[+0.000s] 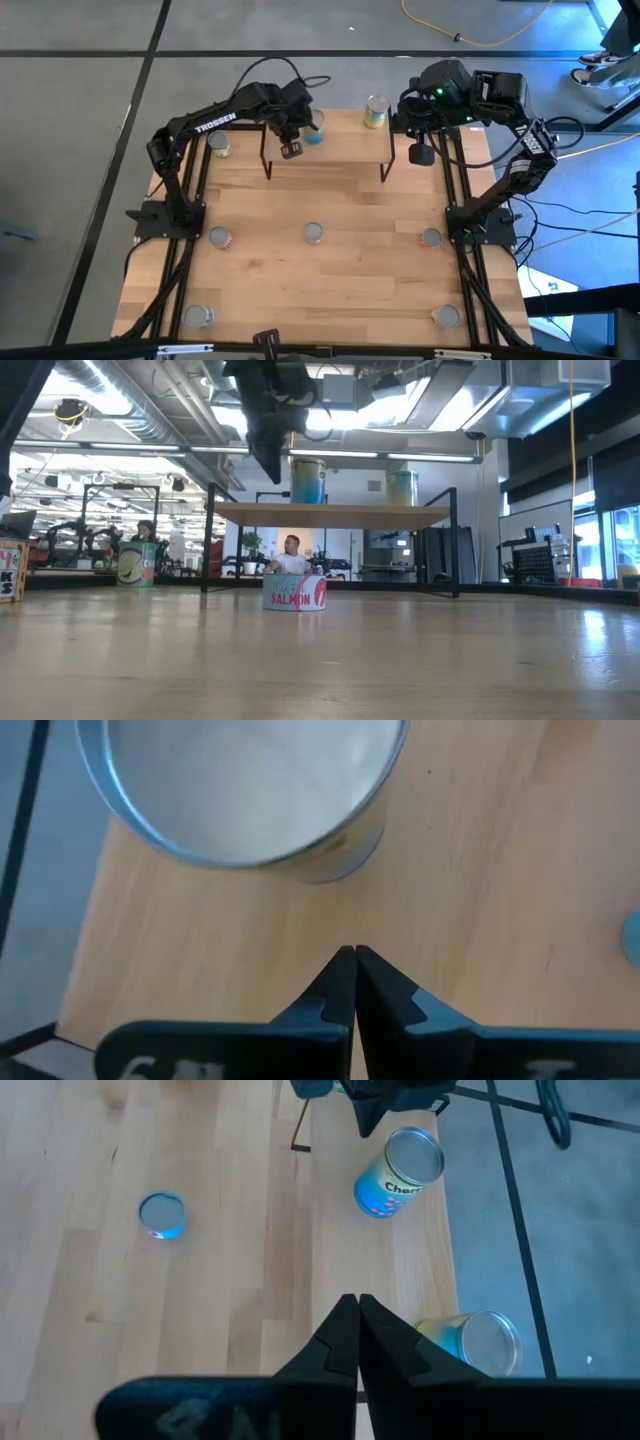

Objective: Pick and place cans onto a shelf
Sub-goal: Put the canned cherries on the shelf

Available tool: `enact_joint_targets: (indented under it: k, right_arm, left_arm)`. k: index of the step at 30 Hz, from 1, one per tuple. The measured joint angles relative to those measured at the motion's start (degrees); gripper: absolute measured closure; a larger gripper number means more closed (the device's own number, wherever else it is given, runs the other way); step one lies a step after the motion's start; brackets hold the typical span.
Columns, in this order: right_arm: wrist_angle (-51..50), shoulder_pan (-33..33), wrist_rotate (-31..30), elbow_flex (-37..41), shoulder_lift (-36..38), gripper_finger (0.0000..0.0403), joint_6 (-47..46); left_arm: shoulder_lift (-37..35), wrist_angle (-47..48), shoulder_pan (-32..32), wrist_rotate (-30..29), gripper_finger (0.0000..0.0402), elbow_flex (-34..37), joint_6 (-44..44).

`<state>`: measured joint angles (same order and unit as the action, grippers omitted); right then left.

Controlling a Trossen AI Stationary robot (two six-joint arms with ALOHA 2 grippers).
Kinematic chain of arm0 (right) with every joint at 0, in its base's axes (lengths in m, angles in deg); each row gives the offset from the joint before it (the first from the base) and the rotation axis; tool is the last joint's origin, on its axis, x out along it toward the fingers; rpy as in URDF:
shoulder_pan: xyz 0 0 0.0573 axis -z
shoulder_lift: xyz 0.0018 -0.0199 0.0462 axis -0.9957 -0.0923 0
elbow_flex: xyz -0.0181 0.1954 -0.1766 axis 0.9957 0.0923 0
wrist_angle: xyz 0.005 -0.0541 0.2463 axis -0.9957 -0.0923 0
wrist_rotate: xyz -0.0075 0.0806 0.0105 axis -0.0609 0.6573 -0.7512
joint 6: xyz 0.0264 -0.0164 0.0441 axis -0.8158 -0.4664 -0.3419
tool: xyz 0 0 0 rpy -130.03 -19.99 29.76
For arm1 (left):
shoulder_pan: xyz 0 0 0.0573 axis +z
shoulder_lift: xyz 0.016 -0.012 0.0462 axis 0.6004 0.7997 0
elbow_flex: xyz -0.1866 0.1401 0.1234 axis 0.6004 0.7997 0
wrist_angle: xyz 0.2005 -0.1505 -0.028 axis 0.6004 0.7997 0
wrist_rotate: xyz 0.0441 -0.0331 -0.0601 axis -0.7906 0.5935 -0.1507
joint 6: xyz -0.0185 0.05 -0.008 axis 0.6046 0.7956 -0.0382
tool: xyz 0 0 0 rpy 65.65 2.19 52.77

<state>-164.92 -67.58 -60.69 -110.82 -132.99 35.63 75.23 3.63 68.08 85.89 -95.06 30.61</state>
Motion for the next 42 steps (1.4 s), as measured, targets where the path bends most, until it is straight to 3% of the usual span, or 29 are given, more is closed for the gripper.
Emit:
enact_joint_targets:
  k: [30,35,42]
  right_arm:
    - [0.0,0.0,0.4,0.0,0.0,0.0396,0.2]
    - [0.0,0.0,0.4,0.0,0.0,0.0396,0.1]
    - [0.0,0.0,0.4,0.0,0.0,0.0396,-0.1]
  left_arm:
    - [6.3,-20.7,-1.5,-2.0,0.0401,0.0,14.2]
    - [6.0,-17.5,-1.8,-2.1,0.0401,0.0,13.9]
    - [5.5,-10.7,-1.7,-7.8,0.0401,-1.5,13.6]
